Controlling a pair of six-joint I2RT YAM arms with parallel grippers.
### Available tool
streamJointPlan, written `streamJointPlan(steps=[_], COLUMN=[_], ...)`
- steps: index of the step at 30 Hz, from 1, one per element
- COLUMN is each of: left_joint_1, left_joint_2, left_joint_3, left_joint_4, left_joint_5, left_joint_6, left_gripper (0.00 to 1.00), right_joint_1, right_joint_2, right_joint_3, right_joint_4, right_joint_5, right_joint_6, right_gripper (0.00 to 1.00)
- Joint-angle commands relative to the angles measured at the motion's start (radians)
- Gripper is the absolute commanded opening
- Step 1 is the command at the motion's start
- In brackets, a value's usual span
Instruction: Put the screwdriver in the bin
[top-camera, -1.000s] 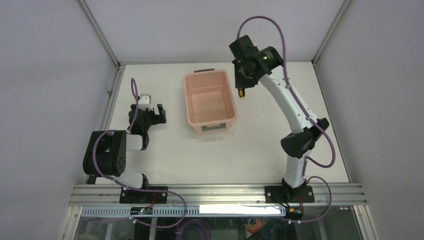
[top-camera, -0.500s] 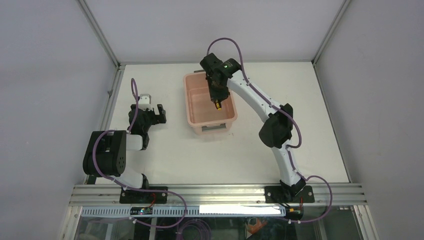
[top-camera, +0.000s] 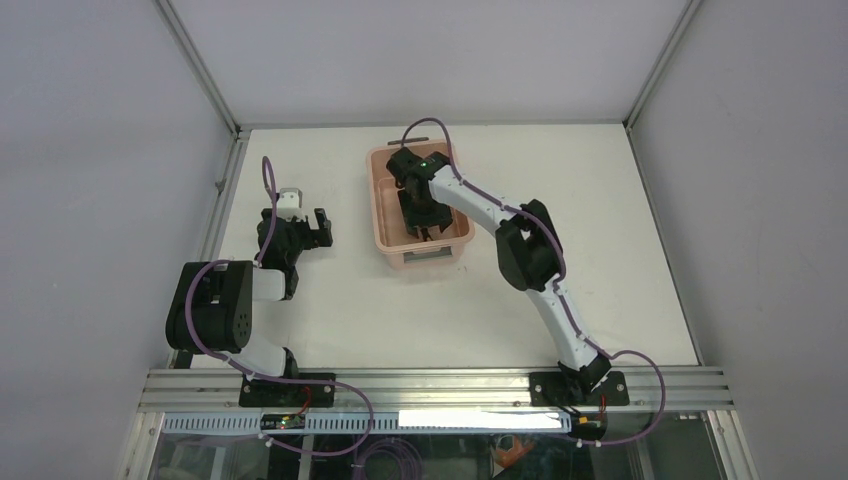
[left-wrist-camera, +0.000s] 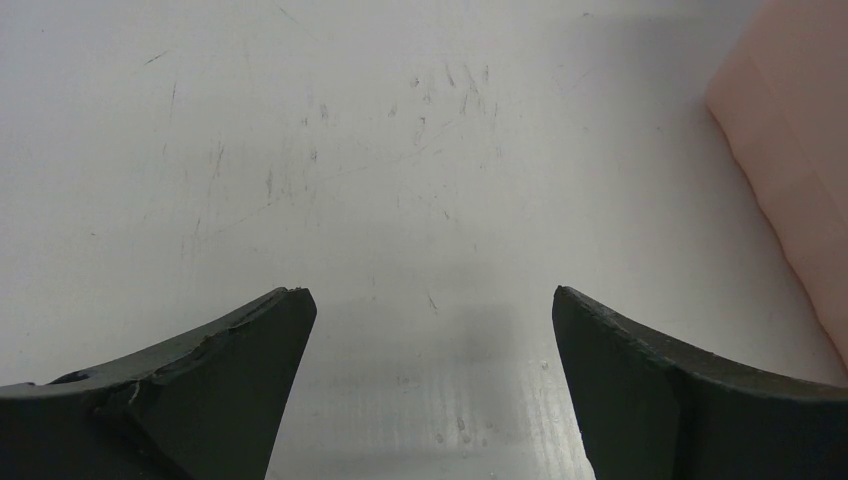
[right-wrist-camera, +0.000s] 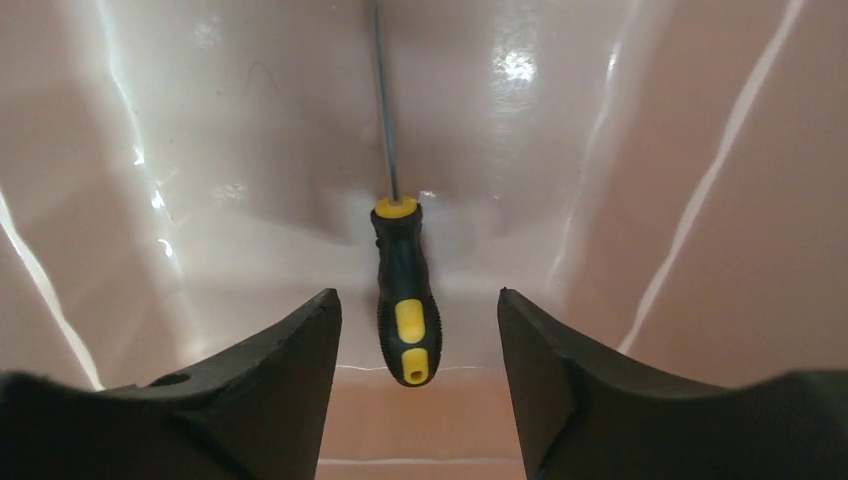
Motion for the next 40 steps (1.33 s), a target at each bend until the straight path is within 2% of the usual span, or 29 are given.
streamJointPlan(steps=[1, 5, 9, 13, 15, 19, 23, 27, 30, 40], left_joint_1=[-0.009, -0.009, -0.009, -0.009, -0.009, -0.009, -0.009, -0.009, -0.009, -0.009], left_joint_2=[-0.034, -0.034, -0.035, -0.034, -0.034, -0.034, -0.035, -0.034, -0.035, -0.035], left_joint_3=[-0.005, -0.005, -0.005, -0.005, -0.005, -0.004, -0.004, -0.004, -0.004, -0.005], left_joint_4=[0.03, 0.031, 0.03, 0.031, 0.03, 0.031, 0.03, 0.03, 0.03, 0.031], left_joint_5=[0.02, 0.021, 0.021, 0.021, 0.021, 0.021, 0.021, 0.021, 0.022, 0.021], left_joint_6=[-0.008, -0.008, -0.008, -0.008, -0.008, -0.008, -0.008, -0.008, -0.008, -0.008], left_gripper=[1.0, 1.0, 1.0, 1.0, 1.0, 1.0, 1.0, 1.0, 1.0, 1.0], right_joint_1=[0.007, 0.008, 0.006, -0.019, -0.061, -0.208, -0.436, -0.598, -0.637, -0.641], right_joint_2=[-0.063, -0.165, -0.294, -0.43, -0.502, -0.657, -0.816, -0.904, -0.945, -1.047], right_joint_3=[0.055, 0.117, 0.115, 0.013, -0.091, -0.282, -0.479, -0.598, -0.662, -0.831], right_joint_4=[0.032, 0.01, 0.012, 0.02, 0.039, 0.065, 0.147, 0.189, 0.218, 0.349], right_joint_5=[0.069, 0.114, 0.171, 0.275, 0.313, 0.265, 0.09, 0.064, 0.078, 0.035], right_joint_6=[-0.008, -0.047, -0.105, -0.157, -0.174, -0.166, -0.159, -0.171, -0.174, -0.168], right_gripper=[0.64, 0.69, 0.8, 0.95, 0.99, 0.99, 0.99, 0.99, 0.99, 0.99])
